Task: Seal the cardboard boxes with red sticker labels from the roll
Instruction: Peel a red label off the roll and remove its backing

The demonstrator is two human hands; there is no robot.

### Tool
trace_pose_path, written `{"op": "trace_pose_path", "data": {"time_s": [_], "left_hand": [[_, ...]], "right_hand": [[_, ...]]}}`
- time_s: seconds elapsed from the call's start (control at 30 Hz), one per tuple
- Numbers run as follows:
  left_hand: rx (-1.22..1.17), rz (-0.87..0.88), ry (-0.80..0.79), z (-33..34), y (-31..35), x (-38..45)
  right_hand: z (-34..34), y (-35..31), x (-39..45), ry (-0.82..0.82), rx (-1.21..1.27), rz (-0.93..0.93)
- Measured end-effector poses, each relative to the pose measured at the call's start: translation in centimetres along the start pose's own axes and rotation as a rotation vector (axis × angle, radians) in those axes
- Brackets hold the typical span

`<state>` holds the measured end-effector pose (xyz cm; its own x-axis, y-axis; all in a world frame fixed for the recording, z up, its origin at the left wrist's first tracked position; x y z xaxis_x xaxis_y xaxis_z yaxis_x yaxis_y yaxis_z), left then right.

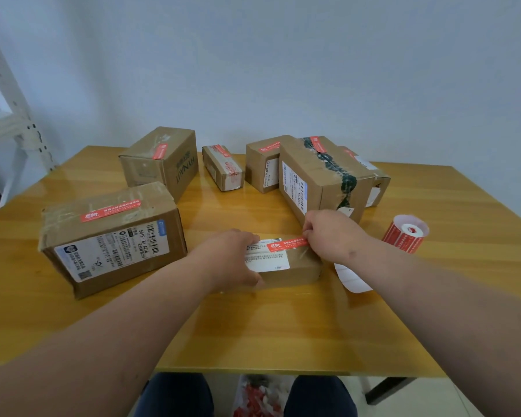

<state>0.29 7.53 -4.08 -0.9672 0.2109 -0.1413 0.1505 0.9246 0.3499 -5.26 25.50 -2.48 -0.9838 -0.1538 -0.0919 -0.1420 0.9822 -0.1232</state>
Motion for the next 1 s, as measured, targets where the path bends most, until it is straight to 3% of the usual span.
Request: {"op": "trace_pose_path", "data": {"time_s": [0.13,0.37,1.0], "left_hand": [[-0.005,-0.012,-0.007,0.0,0.0,0.0],[0.001,-0.007,-0.008,0.0,-0.1,0.0],[-0.007,-0.031,-0.014,0.2,-0.1,0.1]], "right_hand": [[0.0,-0.2,-0.5,0.022,-0.106,-0.035],[-0.3,-0.3,-0.8,-0.025,-0.034,-0.044],[-2.3,-0.4,-2.2,-0.045,0.402,-0.016]]}}
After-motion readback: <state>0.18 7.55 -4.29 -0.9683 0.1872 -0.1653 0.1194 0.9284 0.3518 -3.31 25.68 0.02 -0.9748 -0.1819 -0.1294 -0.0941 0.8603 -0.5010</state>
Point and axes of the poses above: each hand's wrist, its own x-axis towards the middle knuckle, its own z-axis out of the palm, y = z × x, the point moved 2 cm from there along x, towards the middle knuckle, and after that the axes turned 4 degrees about z, right-handed, at the moved point
